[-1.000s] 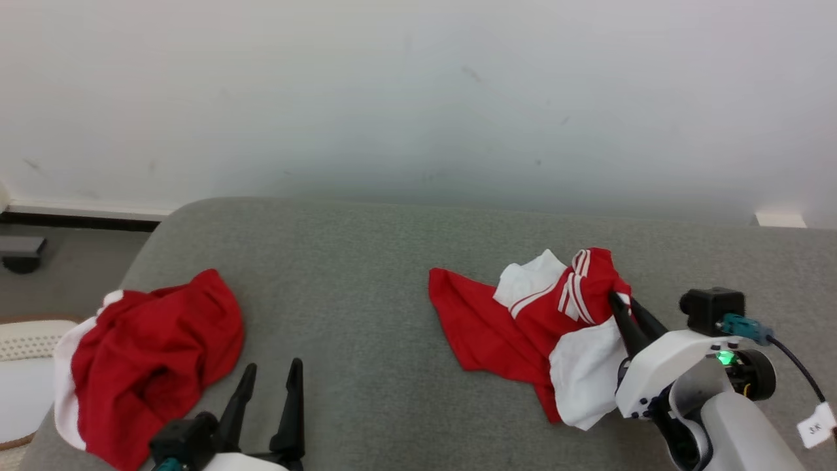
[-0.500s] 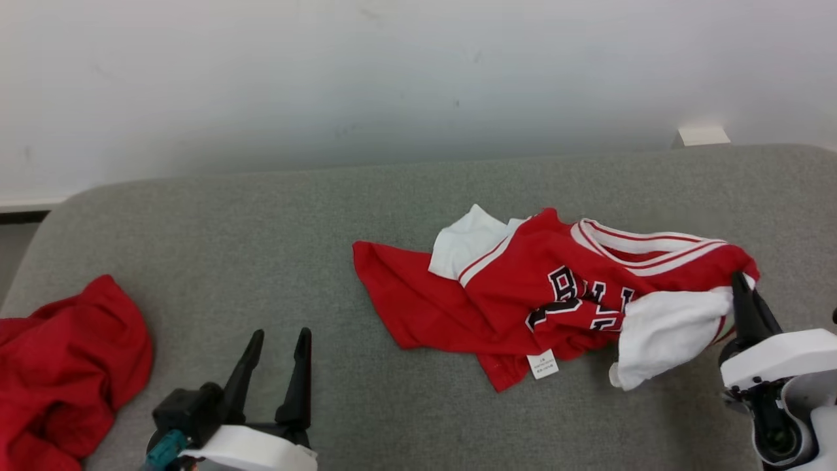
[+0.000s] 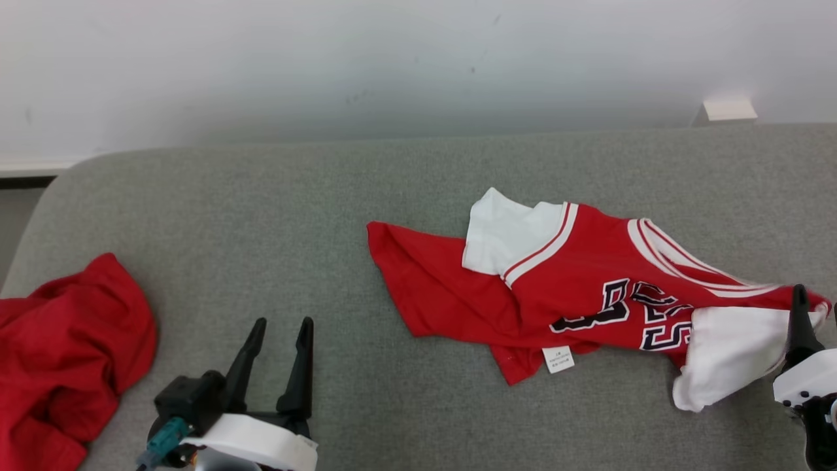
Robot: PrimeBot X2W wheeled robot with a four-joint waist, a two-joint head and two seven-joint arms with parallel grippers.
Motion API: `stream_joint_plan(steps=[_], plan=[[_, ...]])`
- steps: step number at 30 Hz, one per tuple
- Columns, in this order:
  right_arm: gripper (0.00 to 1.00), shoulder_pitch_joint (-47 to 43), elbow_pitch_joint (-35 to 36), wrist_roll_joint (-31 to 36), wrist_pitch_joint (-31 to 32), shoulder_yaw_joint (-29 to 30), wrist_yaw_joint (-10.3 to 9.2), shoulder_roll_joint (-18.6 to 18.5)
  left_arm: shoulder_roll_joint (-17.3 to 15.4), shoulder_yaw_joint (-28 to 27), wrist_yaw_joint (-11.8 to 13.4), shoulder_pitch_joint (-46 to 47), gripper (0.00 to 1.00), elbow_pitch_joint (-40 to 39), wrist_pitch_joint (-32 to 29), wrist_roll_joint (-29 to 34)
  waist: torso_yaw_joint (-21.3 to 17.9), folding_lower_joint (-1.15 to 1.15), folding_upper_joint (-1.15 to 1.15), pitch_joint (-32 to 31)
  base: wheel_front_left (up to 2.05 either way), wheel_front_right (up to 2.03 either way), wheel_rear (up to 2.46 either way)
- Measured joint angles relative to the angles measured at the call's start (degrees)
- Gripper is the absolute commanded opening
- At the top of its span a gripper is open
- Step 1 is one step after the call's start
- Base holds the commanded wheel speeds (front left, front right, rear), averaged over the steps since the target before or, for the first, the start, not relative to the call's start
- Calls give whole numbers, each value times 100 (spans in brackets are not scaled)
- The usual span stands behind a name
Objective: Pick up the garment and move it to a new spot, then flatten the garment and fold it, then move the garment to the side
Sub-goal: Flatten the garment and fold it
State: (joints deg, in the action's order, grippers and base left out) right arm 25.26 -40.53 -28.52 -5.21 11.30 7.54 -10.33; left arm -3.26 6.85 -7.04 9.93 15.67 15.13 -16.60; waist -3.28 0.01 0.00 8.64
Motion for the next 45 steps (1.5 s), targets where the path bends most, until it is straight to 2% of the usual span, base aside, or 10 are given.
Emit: stream_joint_plan(steps=[7, 18, 23, 30, 33, 36, 45], plan=[[100, -73, 80, 609, -535, -260, 0, 111, 26, 48, -7, -143, 100, 60, 1, -2, -35, 0, 0, -432, 0, 0, 0], [100, -1314, 1697, 820, -959, -1234, 1, 456, 45, 70, 47, -425, 100, 14, 1, -74, -63, -1, 0, -965, 0, 0, 0], [100, -1851, 2063, 873, -982, -1341, 1, 516, 45, 99, 58, -465, 100, -54, 1, -230, -58, -1, 0, -995, 0, 0, 0], [100, -1951, 2215, 880, -983, -1359, 1, 616, 45, 197, 58, -495, 100, -30, 1, -258, -185, -1, 0, -960, 0, 0, 0], [100, -1938, 2247, 878, -984, -1303, 1, 638, 44, 436, 42, -452, 100, 88, 1, -257, -248, -1, 0, -917, 0, 0, 0], [100, -1925, 2251, 879, -985, -1211, 0, 641, 43, 953, -4, -267, 100, 296, -124, -162, -290, -1, 0, -857, 0, 0, 0], [100, -1621, 2324, 921, -995, -980, 0, 634, 44, 2007, -36, 556, 100, 944, -1251, -275, -673, 0, 0, -529, 0, 0, 0]])
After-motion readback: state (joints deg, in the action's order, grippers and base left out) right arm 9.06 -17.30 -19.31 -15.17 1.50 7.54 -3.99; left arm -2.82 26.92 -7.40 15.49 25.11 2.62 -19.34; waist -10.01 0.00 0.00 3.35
